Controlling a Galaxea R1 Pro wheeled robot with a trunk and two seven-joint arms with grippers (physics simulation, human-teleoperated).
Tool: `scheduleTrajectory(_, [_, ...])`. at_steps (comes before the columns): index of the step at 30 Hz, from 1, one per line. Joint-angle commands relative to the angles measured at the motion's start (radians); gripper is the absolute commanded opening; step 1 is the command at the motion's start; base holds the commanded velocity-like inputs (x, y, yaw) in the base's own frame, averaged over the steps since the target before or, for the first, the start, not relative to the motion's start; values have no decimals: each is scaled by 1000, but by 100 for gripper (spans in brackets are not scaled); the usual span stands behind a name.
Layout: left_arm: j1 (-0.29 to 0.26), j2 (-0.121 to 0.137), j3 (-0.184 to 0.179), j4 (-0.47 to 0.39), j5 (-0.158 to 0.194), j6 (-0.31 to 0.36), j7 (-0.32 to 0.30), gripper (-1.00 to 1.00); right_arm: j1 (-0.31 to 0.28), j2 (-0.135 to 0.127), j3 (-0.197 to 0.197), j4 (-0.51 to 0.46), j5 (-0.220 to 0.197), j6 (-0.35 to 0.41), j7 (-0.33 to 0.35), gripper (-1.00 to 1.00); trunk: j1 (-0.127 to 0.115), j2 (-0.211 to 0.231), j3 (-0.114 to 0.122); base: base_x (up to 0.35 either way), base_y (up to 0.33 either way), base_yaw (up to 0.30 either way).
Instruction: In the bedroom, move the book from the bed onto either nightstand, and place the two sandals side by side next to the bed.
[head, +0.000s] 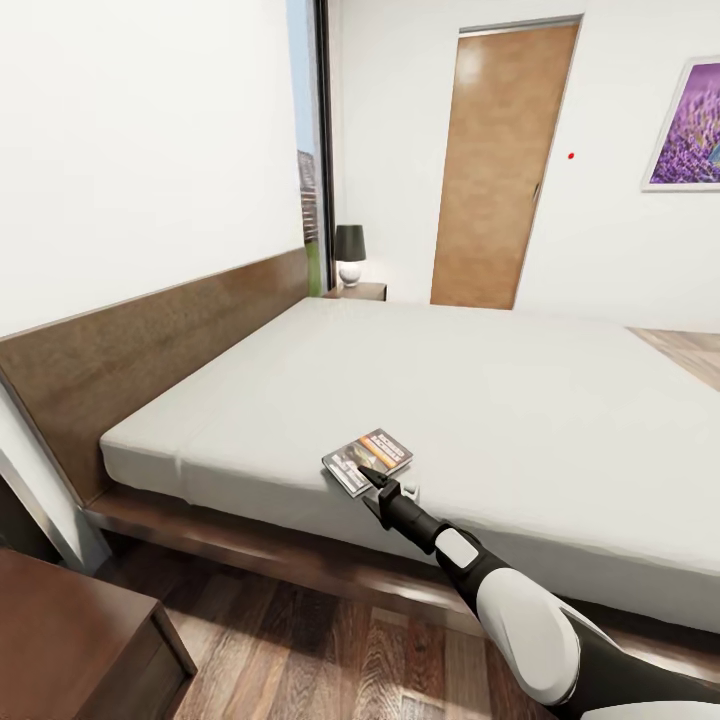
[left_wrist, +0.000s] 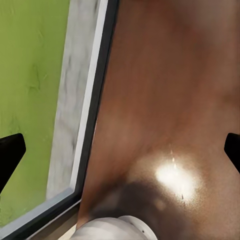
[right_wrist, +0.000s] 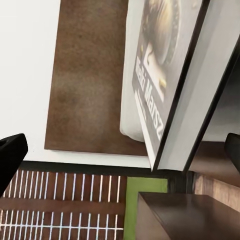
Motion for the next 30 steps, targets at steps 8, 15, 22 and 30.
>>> scheduleTrajectory(8, [-3, 0, -1, -1, 11, 1, 9, 100, -1, 1, 3, 0, -3, 9, -46, 100, 8, 0, -1, 0, 0, 0])
scheduleTrajectory(15, [-3, 0, 0, -1, 11, 1, 9, 100, -1, 1, 3, 0, -3, 9, -46, 100, 8, 0, -1, 0, 0, 0])
scheduleTrajectory(22, [-3, 0, 0, -1, 11, 1, 9, 100, -1, 1, 3, 0, -3, 9, -46, 100, 8, 0, -1, 0, 0, 0])
scheduleTrajectory(30, [-3, 0, 0, -1, 11, 1, 9, 100, -1, 1, 3, 0, -3, 9, -46, 100, 8, 0, -1, 0, 0, 0])
